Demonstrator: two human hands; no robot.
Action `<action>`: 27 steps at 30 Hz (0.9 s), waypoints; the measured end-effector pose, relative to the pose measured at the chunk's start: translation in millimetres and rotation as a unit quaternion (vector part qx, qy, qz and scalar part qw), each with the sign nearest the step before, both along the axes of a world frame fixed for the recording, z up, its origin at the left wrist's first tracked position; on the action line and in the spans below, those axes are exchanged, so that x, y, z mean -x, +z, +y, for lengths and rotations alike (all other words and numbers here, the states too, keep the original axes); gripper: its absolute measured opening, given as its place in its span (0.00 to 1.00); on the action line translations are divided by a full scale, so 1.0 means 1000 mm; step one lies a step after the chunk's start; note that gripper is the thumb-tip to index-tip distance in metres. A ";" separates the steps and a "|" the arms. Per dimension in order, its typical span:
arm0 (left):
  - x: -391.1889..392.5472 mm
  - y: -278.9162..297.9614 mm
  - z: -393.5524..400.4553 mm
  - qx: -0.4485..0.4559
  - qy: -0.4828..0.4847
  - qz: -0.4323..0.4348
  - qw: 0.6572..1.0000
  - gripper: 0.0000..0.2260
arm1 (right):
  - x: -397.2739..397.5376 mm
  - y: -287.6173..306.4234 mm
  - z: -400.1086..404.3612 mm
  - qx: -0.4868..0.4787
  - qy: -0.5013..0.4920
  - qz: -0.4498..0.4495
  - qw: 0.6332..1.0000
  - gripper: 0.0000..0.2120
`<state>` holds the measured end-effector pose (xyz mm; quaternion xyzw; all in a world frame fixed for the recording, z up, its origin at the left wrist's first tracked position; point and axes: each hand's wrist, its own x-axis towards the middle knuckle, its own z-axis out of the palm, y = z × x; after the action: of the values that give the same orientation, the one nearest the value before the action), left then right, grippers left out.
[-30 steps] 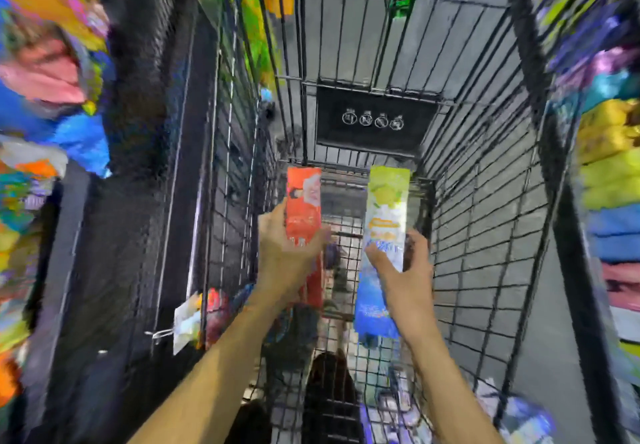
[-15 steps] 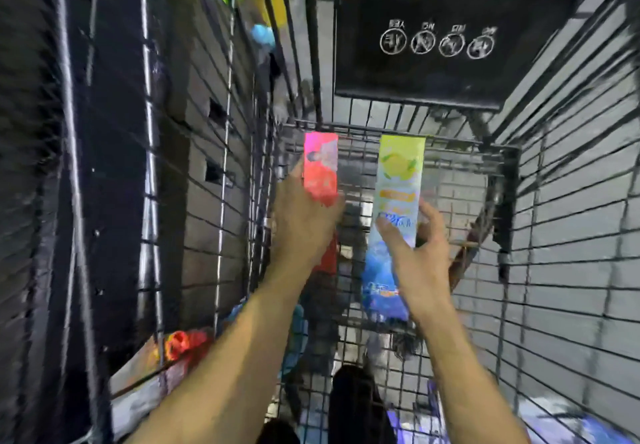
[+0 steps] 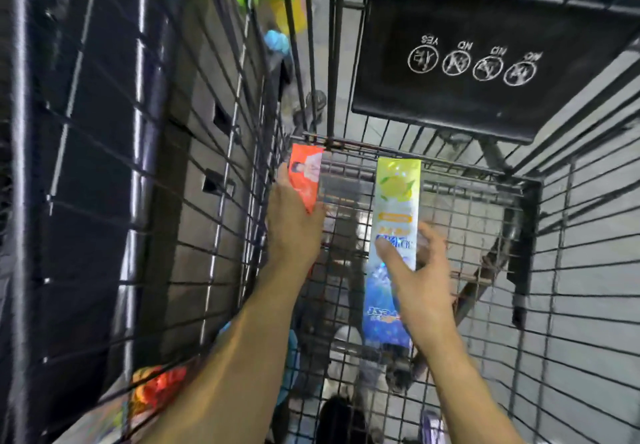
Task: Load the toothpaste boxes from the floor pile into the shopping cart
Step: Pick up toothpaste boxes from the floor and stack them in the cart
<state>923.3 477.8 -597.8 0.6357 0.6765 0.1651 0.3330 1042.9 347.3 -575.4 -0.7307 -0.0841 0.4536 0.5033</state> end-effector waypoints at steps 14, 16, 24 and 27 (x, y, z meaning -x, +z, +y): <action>0.033 0.147 -0.041 -0.068 -0.182 0.056 0.979 0.20 | 0.017 0.009 0.007 0.007 0.011 -0.005 1.000 0.19; 0.028 0.192 -0.034 -0.145 -0.238 0.083 0.957 0.20 | 0.016 0.018 0.013 0.003 0.013 0.004 1.000 0.22; 0.043 0.283 0.017 -0.300 -0.329 0.275 0.852 0.22 | 0.028 0.024 0.029 0.017 0.066 -0.017 0.998 0.19; 0.056 0.278 0.034 -0.311 -0.334 0.305 0.836 0.22 | 0.036 0.014 0.041 0.038 0.083 -0.047 0.995 0.22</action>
<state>867.6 511.4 -319.5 0.9112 0.4037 0.0427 -0.0705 1006.6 388.8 -561.7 -0.7604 -0.1502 0.4619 0.4312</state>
